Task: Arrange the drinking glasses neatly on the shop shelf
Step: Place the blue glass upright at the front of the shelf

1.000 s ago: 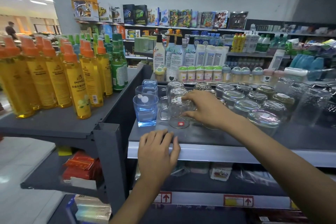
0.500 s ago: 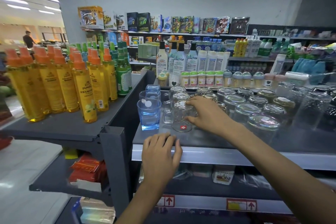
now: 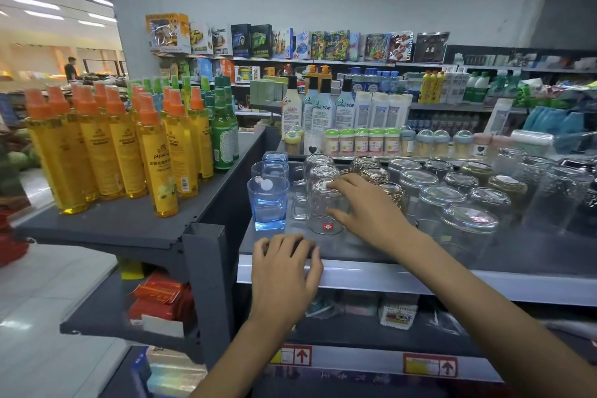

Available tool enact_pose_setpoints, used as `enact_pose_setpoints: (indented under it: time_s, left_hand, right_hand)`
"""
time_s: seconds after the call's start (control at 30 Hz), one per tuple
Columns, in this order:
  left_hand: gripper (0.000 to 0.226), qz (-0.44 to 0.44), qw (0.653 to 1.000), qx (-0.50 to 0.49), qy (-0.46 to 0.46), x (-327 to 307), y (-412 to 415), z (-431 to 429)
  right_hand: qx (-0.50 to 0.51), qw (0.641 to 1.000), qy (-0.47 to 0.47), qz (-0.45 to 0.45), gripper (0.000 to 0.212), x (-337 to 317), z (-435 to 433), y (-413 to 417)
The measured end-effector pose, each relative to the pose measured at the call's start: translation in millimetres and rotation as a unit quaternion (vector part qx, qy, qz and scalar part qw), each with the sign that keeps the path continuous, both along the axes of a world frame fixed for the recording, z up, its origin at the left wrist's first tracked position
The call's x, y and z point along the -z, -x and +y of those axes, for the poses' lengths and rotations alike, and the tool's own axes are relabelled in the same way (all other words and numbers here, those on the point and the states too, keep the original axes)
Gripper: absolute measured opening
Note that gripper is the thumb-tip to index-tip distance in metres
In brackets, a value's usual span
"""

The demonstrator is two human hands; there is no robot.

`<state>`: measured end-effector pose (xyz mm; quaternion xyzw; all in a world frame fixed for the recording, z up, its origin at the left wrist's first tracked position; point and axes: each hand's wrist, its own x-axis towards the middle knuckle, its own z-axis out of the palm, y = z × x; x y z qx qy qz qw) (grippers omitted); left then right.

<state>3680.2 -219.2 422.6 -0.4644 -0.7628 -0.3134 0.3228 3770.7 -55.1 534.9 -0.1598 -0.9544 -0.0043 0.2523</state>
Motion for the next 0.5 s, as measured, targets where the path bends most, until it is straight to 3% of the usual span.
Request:
enact_pose_setpoints:
  time_s: [0.17, 0.3, 0.4, 0.5]
  left_hand:
    - [0.028, -0.018, 0.999, 0.011, 0.032, -2, -1, -2]
    - [0.028, -0.042, 0.998, -0.010, -0.042, -31, 6, -17]
    - [0.062, -0.107, 0.989, -0.091, -0.039, -72, 29, -29]
    - [0.094, -0.264, 0.962, -0.059, 0.036, -103, 60, -31]
  right_hand:
    - [0.011, 1.000, 0.002, 0.001, 0.052, -1, -6, 0]
    - [0.009, 1.000, -0.007, -0.003, 0.066, -4, -18, -3]
    - [-0.026, 0.999, 0.014, 0.041, 0.062, -1, -40, -3]
    - [-0.043, 0.989, 0.120, 0.074, 0.055, 9, -67, 9]
